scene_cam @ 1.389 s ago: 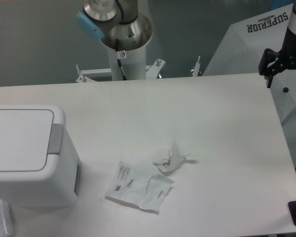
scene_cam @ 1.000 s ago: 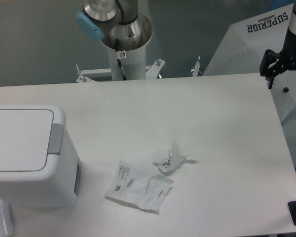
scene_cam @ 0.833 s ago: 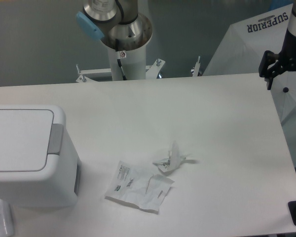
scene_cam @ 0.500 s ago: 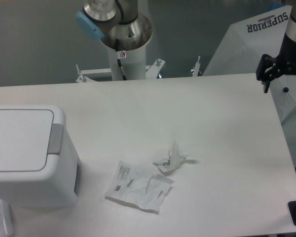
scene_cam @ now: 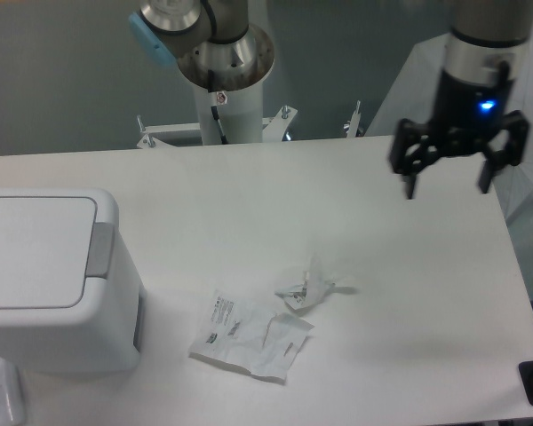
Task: Open the trash can
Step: 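Move the open gripper across the table toward the white trash bin lid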
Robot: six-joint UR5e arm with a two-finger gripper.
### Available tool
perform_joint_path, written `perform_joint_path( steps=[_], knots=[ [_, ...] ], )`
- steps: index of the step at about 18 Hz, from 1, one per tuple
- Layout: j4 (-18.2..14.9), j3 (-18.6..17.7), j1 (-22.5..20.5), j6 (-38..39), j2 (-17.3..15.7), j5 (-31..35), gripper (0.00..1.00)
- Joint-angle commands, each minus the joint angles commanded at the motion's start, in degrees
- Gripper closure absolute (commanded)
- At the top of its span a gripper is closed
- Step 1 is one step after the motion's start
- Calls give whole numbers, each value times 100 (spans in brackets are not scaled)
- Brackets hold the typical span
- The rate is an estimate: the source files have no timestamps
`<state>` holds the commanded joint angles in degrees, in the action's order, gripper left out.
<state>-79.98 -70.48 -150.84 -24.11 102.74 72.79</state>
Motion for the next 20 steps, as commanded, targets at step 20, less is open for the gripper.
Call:
perform_joint_path(
  steps=[20],
  knots=[
    [518,-493,1935,1497,185,-362,0]
  ],
)
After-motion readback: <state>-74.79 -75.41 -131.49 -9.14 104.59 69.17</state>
